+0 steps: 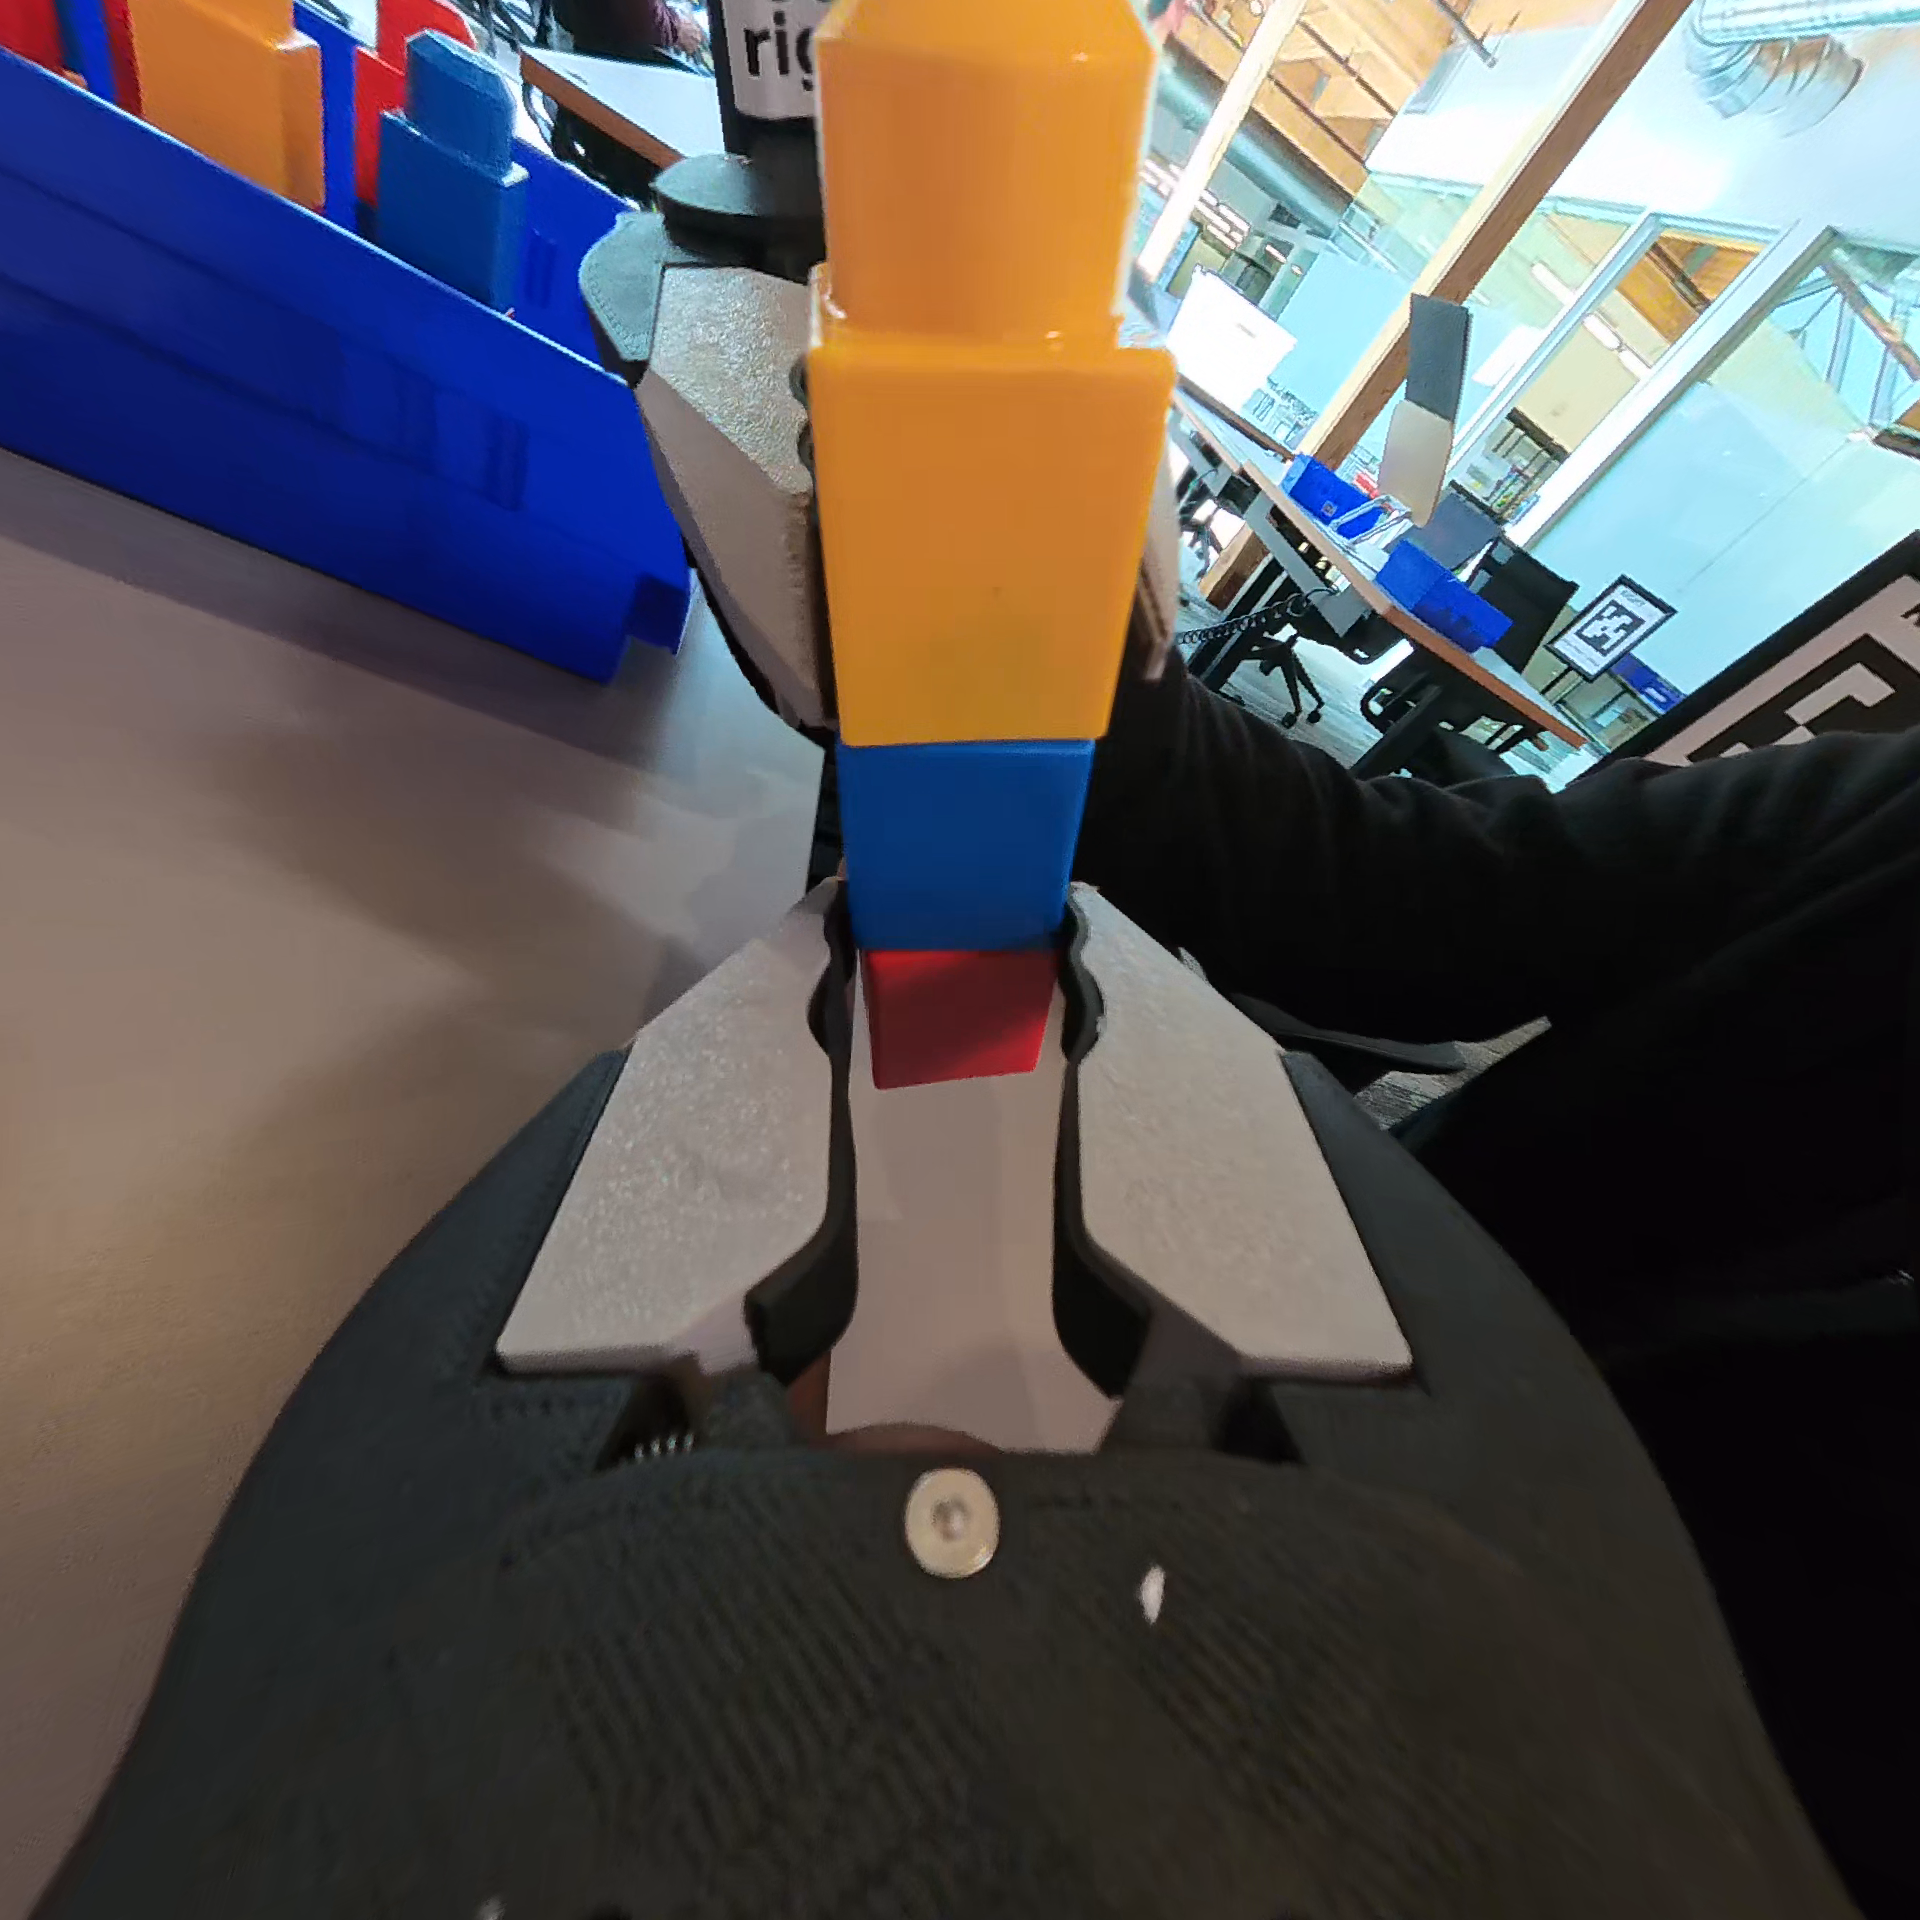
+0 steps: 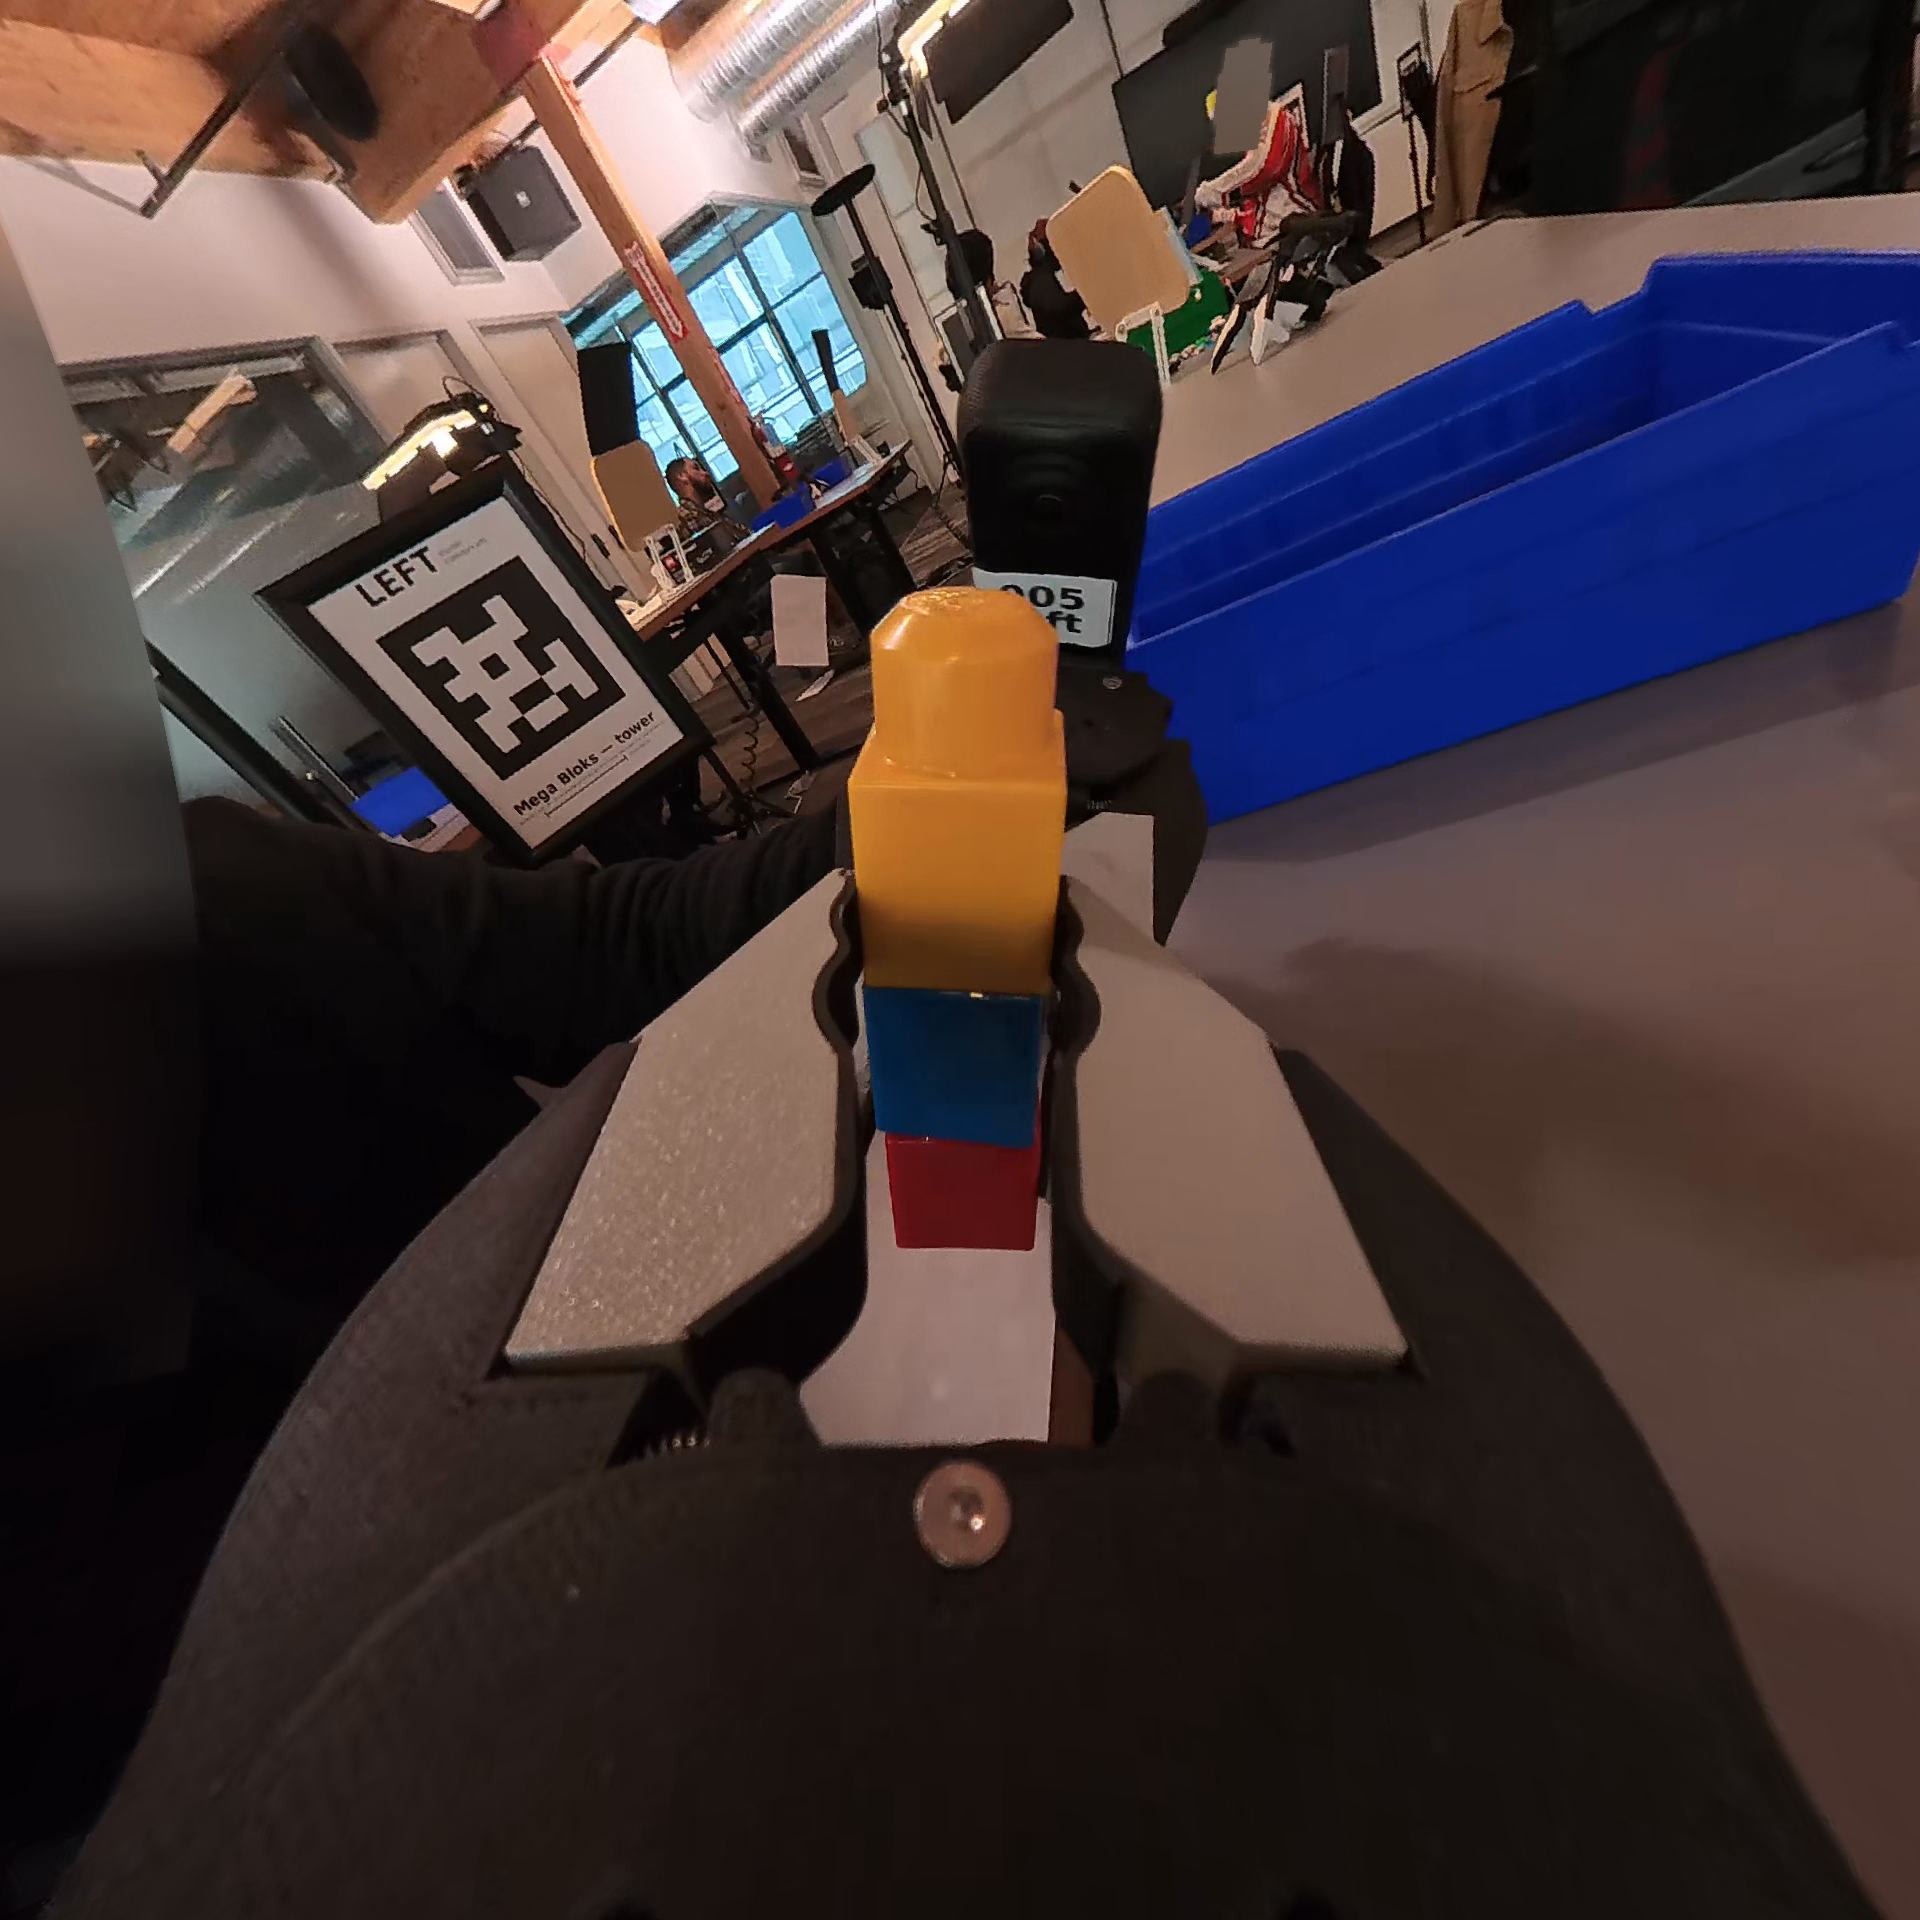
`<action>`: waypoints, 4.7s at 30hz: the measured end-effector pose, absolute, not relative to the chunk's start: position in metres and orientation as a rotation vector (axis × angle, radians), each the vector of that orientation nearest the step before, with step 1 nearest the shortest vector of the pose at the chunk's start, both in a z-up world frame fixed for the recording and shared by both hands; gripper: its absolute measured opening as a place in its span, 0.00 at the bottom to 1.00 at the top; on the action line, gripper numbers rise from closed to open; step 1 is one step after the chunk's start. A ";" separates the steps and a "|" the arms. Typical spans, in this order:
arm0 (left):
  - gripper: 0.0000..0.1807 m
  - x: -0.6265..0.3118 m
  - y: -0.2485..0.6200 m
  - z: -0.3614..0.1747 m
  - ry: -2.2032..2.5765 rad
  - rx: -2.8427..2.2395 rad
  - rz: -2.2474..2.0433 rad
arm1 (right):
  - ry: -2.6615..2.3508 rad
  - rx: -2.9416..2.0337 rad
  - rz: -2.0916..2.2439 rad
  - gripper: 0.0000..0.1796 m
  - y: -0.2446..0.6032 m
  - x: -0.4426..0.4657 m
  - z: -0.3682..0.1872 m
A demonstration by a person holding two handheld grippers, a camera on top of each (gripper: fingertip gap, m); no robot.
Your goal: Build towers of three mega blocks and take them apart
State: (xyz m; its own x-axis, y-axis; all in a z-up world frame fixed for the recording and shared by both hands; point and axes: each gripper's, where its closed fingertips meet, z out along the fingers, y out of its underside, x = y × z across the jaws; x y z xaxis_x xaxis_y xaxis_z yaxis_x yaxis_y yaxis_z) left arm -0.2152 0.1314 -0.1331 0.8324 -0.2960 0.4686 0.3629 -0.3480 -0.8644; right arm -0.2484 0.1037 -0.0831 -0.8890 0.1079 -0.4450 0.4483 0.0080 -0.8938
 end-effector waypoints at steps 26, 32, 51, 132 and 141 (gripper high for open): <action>0.19 -0.227 0.135 -0.164 -0.120 -2.013 -0.454 | 2.220 0.653 -1.851 0.19 0.100 -0.256 -0.109; 0.19 -0.230 0.134 -0.168 -0.138 -2.034 -0.447 | 2.246 0.673 -1.832 0.19 0.100 -0.258 -0.114; 0.19 -0.222 0.134 -0.165 -0.103 -2.001 -0.508 | 2.252 0.653 -1.810 0.19 0.099 -0.253 -0.113; 0.28 -0.259 0.128 -0.158 -0.352 -1.850 -0.627 | 2.591 1.777 -2.623 0.18 0.311 -0.275 -0.016; 0.28 -0.259 0.130 -0.165 -0.360 -1.875 -0.614 | 2.200 2.524 -2.313 0.18 0.424 -0.286 -0.074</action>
